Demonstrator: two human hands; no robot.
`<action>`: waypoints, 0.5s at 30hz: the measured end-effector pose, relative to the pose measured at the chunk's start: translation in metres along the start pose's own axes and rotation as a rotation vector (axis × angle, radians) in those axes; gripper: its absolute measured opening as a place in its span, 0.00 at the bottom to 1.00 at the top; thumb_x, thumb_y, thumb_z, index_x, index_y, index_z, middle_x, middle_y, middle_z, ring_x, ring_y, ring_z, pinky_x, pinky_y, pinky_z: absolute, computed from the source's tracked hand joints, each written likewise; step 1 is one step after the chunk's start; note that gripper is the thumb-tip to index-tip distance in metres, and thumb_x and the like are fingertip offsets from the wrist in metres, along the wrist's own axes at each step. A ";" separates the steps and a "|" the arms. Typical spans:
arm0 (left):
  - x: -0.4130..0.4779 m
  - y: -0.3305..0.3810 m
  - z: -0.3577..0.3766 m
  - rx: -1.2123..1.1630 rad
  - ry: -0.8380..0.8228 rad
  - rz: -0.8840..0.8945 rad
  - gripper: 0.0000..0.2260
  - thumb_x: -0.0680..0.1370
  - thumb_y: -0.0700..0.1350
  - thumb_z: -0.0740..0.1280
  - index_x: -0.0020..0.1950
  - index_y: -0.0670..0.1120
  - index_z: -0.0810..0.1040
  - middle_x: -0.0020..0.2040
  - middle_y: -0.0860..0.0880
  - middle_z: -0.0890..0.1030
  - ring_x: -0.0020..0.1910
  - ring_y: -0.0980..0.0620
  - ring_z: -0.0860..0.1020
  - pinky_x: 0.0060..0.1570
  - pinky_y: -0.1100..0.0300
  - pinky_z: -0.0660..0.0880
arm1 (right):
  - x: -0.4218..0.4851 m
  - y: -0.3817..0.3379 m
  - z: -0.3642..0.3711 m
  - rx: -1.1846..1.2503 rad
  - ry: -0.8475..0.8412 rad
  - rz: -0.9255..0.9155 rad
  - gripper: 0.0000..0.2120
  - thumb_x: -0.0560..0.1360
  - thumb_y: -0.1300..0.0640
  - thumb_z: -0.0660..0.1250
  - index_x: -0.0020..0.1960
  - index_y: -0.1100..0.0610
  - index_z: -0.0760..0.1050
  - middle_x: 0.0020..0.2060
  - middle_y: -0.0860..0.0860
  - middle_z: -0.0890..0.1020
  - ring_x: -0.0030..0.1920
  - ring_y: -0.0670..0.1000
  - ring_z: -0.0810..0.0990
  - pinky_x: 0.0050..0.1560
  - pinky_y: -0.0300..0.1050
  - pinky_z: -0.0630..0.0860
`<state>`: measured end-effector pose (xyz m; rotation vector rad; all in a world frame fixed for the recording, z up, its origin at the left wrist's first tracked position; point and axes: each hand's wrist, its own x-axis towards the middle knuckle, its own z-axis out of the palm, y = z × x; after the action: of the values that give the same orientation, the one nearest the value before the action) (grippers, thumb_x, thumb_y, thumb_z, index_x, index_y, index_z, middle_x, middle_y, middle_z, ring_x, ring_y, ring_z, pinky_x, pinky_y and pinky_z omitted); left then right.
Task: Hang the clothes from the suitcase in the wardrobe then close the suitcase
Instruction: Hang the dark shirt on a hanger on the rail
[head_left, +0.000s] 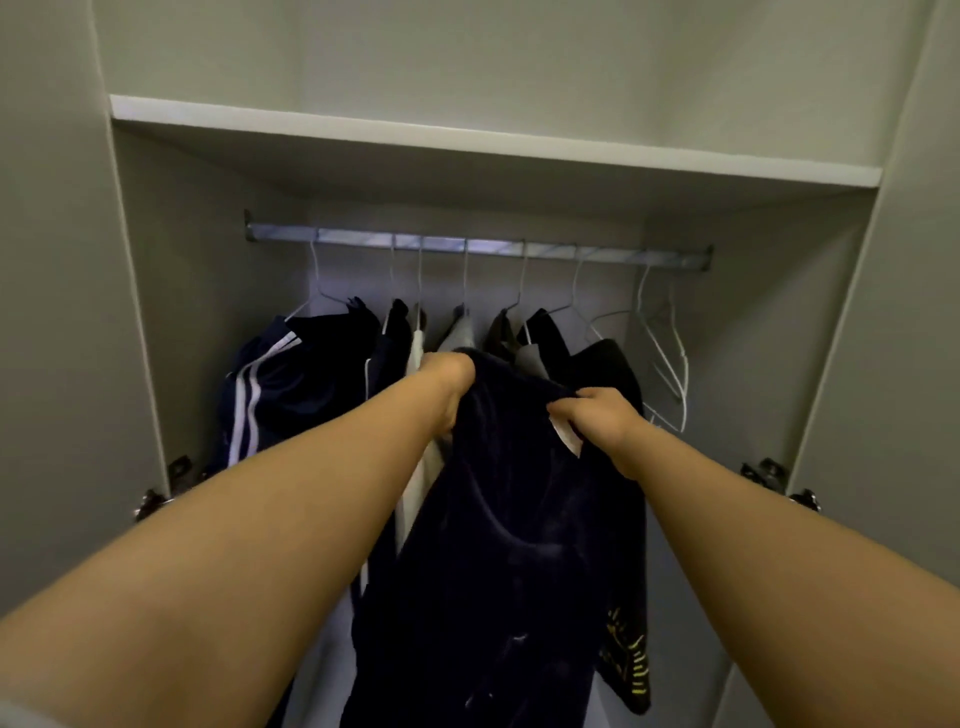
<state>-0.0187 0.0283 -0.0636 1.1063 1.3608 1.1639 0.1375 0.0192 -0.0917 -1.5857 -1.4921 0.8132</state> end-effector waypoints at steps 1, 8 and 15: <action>0.009 0.003 0.014 0.017 0.034 0.061 0.19 0.82 0.38 0.54 0.73 0.40 0.63 0.67 0.39 0.72 0.63 0.39 0.74 0.54 0.51 0.74 | 0.004 0.002 -0.011 0.004 -0.039 -0.008 0.14 0.77 0.57 0.63 0.58 0.65 0.75 0.57 0.63 0.78 0.57 0.61 0.78 0.62 0.51 0.73; 0.054 0.023 0.111 0.221 -0.078 0.140 0.19 0.81 0.43 0.56 0.71 0.42 0.66 0.62 0.39 0.75 0.57 0.39 0.76 0.60 0.48 0.75 | 0.070 0.027 -0.090 0.081 0.187 -0.102 0.16 0.79 0.51 0.59 0.46 0.63 0.76 0.41 0.59 0.79 0.39 0.54 0.75 0.41 0.45 0.71; 0.091 0.024 0.151 0.263 0.006 0.053 0.17 0.81 0.42 0.57 0.69 0.37 0.67 0.42 0.43 0.74 0.38 0.46 0.74 0.44 0.54 0.73 | 0.132 0.050 -0.130 -0.265 0.209 -0.064 0.15 0.80 0.62 0.55 0.61 0.68 0.74 0.59 0.62 0.77 0.58 0.60 0.74 0.47 0.39 0.65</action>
<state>0.1243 0.1339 -0.0579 1.3318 1.5286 1.0465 0.2879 0.1352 -0.0649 -1.7458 -1.5360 0.4108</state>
